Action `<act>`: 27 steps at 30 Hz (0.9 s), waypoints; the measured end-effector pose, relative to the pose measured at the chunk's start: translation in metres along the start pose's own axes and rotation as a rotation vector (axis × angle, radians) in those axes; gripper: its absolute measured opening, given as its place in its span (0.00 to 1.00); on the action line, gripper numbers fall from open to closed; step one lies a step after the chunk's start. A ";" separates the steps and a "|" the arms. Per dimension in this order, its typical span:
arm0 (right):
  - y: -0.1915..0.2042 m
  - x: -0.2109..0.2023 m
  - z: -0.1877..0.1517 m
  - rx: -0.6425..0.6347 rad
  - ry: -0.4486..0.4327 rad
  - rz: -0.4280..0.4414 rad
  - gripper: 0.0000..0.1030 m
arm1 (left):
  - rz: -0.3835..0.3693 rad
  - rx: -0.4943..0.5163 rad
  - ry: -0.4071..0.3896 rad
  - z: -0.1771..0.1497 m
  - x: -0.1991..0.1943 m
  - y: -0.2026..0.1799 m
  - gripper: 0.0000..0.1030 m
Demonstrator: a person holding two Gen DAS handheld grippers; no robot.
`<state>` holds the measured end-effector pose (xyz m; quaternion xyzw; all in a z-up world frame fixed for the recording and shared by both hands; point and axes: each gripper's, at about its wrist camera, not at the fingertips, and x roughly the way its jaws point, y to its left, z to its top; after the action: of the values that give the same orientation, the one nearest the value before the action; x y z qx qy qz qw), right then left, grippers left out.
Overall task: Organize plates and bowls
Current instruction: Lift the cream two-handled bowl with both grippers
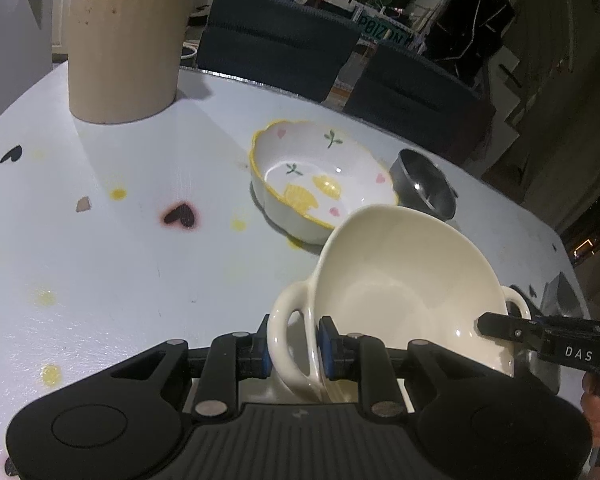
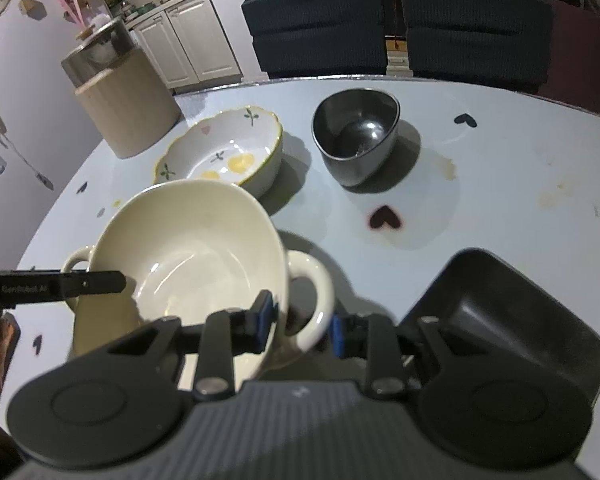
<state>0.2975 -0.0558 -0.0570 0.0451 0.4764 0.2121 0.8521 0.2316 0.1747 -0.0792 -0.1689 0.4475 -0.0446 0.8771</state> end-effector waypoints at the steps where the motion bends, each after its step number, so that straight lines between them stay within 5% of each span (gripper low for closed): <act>1: 0.001 -0.003 0.000 0.000 -0.007 0.001 0.32 | -0.001 0.002 -0.008 0.000 -0.003 -0.002 0.23; 27: 0.008 -0.094 -0.042 0.055 -0.124 0.030 0.31 | -0.080 0.005 -0.100 -0.039 -0.084 -0.038 0.19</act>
<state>0.2168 -0.0915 -0.0032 0.0885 0.4276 0.2083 0.8752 0.1532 0.1480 -0.0234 -0.1867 0.3960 -0.0722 0.8962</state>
